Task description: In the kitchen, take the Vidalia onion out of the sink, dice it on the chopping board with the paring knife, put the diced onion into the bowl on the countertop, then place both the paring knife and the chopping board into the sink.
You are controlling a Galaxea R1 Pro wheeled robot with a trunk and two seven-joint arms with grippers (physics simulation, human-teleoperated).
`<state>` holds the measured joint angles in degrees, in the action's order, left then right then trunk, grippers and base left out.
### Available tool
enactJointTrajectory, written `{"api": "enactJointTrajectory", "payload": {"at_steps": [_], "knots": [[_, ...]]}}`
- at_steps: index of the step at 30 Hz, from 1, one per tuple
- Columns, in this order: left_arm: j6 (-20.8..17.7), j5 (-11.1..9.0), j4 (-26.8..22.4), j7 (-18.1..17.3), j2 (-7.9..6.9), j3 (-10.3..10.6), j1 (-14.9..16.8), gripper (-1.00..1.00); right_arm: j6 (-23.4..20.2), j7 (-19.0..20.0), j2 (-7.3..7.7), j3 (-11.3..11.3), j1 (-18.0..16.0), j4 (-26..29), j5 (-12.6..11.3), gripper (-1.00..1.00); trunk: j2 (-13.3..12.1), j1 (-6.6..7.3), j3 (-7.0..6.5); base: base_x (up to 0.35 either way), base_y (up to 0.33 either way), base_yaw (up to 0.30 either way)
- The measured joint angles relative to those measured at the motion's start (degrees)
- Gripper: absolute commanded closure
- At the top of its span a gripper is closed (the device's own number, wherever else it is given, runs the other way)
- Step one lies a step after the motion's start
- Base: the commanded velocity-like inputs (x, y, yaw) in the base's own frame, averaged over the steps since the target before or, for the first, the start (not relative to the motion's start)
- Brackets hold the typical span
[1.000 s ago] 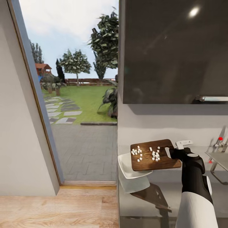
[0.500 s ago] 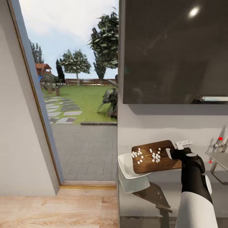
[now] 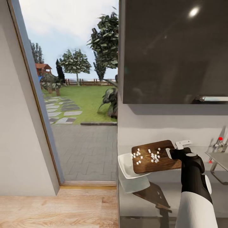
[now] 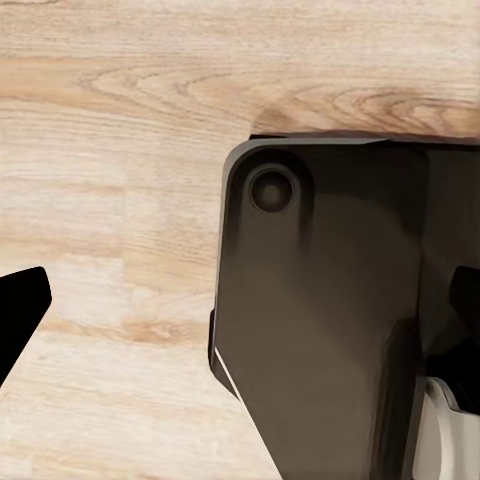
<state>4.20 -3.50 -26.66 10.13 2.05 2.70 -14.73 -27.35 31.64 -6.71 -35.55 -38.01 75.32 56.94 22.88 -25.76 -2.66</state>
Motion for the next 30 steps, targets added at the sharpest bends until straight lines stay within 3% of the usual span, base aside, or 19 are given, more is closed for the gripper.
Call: {"api": "enactJointTrajectory", "payload": {"at_steps": [30], "knots": [[0.0, 0.0, 0.0, 0.0, 0.09, 0.0, 0.0, -1.0, 0.0, -0.1, -0.03, 0.1, 0.0, 0.0, 0.0, 1.0, 0.0, 0.0, 0.0, 0.0, 0.0, 0.0]]}}
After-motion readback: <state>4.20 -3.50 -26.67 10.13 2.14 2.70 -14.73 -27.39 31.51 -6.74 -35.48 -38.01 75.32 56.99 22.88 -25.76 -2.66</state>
